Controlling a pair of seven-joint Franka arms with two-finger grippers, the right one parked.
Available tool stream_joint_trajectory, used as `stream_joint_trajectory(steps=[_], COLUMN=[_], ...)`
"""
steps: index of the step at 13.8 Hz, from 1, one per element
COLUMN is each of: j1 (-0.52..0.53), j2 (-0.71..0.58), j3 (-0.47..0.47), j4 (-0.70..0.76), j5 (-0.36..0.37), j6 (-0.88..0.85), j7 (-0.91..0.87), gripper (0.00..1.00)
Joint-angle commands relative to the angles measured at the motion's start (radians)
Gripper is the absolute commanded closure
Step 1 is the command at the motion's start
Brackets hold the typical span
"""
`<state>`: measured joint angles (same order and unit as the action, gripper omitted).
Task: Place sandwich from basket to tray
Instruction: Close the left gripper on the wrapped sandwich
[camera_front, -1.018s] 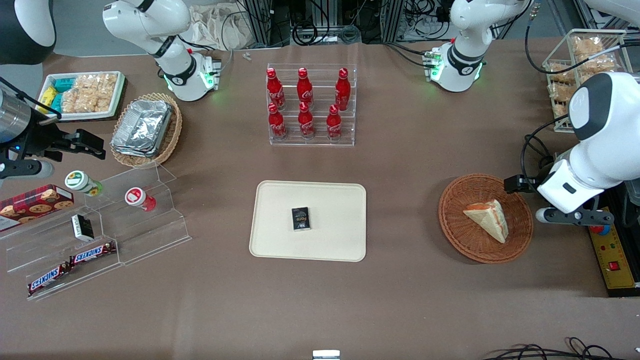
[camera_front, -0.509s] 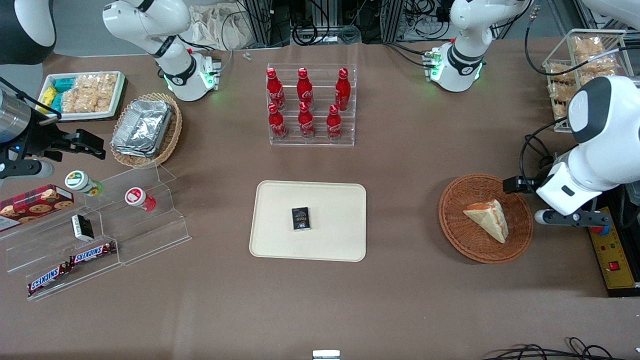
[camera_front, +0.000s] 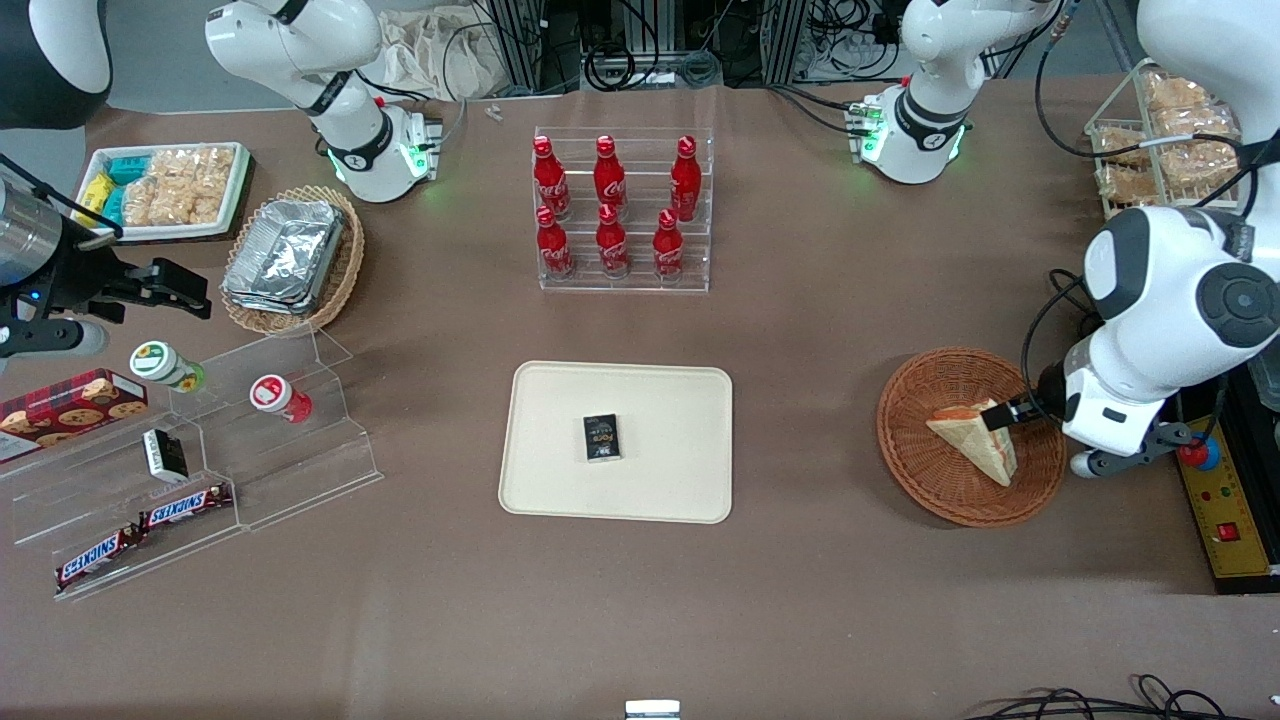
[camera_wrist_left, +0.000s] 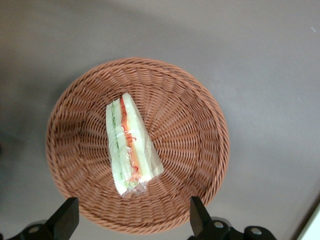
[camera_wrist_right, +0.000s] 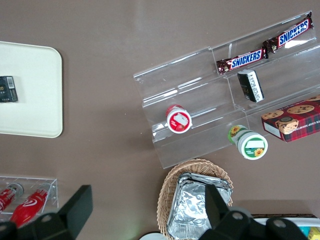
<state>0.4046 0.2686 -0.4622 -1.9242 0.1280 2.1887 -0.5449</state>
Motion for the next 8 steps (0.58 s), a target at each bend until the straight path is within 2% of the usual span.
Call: stream_joint_trajectory(steps=[1,4,8], j1=[0.017,0.019,0.019], j2=[0.033,0.084,0.116], j3=[-0.006,0.0,0.034], j4=[-0.041,-0.042,-0.074], j5=[0.012,0.012,0.013], j6=[0.091,0.131,0.161], j7=[-0.151,-0.275,-0.285], gripper=[0.0,0.0,0.0])
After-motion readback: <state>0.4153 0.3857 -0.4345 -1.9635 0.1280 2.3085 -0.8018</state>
